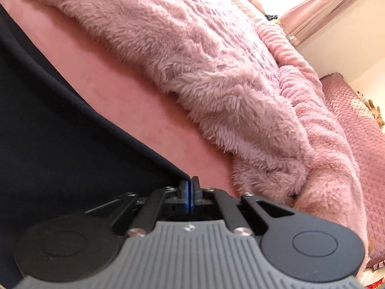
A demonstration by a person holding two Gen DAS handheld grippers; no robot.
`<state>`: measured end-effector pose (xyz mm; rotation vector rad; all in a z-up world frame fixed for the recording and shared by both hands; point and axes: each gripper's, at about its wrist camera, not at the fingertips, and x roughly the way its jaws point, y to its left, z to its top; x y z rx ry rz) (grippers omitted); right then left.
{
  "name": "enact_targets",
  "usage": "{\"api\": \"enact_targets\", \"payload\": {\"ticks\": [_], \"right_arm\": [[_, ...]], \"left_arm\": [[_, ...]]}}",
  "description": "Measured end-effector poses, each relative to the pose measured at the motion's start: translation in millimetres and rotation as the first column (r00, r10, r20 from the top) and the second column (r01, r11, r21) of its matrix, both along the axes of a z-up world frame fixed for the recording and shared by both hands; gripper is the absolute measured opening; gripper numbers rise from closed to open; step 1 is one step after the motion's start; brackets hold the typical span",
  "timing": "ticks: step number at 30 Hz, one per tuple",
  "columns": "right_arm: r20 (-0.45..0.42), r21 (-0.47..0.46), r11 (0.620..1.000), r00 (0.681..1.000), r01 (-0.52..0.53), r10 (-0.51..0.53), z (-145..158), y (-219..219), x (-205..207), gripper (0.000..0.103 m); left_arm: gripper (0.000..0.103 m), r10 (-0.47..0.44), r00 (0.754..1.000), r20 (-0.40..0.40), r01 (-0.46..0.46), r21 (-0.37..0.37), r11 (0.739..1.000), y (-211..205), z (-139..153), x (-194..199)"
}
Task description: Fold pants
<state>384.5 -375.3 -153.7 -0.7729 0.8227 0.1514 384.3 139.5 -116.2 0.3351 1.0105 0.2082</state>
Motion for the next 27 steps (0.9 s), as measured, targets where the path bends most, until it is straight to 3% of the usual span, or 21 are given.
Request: {"api": "enact_targets", "payload": {"ticks": [4,7,9,11,12,16,18,20,22,25,27], "right_arm": [[-0.054,-0.003,0.999,0.998,0.041,-0.041,-21,-1,13,0.000],[-0.054,0.017,0.997,0.996,0.078,-0.077,-26,-2,16,0.000],[-0.032,0.036,0.994,0.994,0.102,-0.100,-25,-3,15,0.010],[0.001,0.068,0.989,0.992,0.128,-0.129,-19,-7,12,0.050],[0.026,0.078,0.987,0.989,0.144,-0.146,-14,-10,10,0.057],[0.098,0.205,0.955,0.966,0.215,-0.239,14,-29,-15,0.059],[0.119,0.283,0.921,0.943,0.267,-0.310,28,-45,-35,0.058],[0.092,0.387,0.851,0.904,0.354,-0.417,36,-67,-56,0.057],[0.042,0.519,0.724,0.832,0.455,-0.553,41,-94,-84,0.057],[-0.113,0.705,0.432,0.690,0.562,-0.715,31,-138,-126,0.058],[-0.220,0.771,0.259,0.625,0.582,-0.749,16,-157,-146,0.056]], "left_arm": [[0.004,0.024,1.000,-0.007,-0.025,-0.018,1.000,2,-9,6],[0.021,0.050,0.999,0.005,-0.050,-0.021,0.999,6,-16,6],[0.033,0.071,0.996,0.047,-0.068,-0.052,0.996,13,-13,2],[0.049,0.089,0.991,0.096,-0.082,-0.078,0.994,16,-6,-4],[0.059,0.085,0.988,0.126,-0.074,-0.091,0.993,16,0,-9],[0.060,0.059,0.982,0.177,-0.041,-0.101,0.994,8,24,-28],[0.059,0.047,0.980,0.191,-0.018,-0.150,0.988,1,34,-43],[0.052,0.025,0.984,0.179,0.016,-0.223,0.975,-7,37,-57],[0.041,0.002,0.986,0.169,0.041,-0.250,0.967,-17,32,-71],[0.026,-0.021,0.989,0.149,0.059,-0.255,0.965,-31,18,-87],[0.021,-0.008,0.994,0.113,0.039,-0.270,0.962,-32,7,-91]]}}
